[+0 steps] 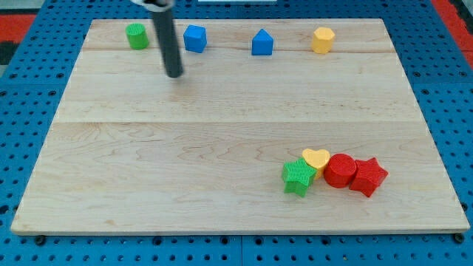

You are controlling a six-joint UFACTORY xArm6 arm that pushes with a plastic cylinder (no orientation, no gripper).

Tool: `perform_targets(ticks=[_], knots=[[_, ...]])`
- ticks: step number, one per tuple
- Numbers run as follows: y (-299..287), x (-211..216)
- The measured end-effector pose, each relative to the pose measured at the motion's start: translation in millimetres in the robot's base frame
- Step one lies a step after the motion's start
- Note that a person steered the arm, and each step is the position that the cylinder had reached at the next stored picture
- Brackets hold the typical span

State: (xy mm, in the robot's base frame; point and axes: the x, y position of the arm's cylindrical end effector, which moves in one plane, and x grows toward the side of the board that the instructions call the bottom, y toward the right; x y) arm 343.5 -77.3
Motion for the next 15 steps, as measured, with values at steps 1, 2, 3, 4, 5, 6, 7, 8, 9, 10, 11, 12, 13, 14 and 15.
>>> perform_targets(ticks=[1, 2, 3, 4, 5, 6, 7, 8, 9, 10, 11, 12, 13, 14, 15], knots=[[25, -13], [107, -7], [208, 6], [247, 63], [266, 109], [299, 136], [316, 173], [364, 186], [350, 237], [297, 251], [251, 232], [219, 211], [215, 173], [215, 136], [215, 124]])
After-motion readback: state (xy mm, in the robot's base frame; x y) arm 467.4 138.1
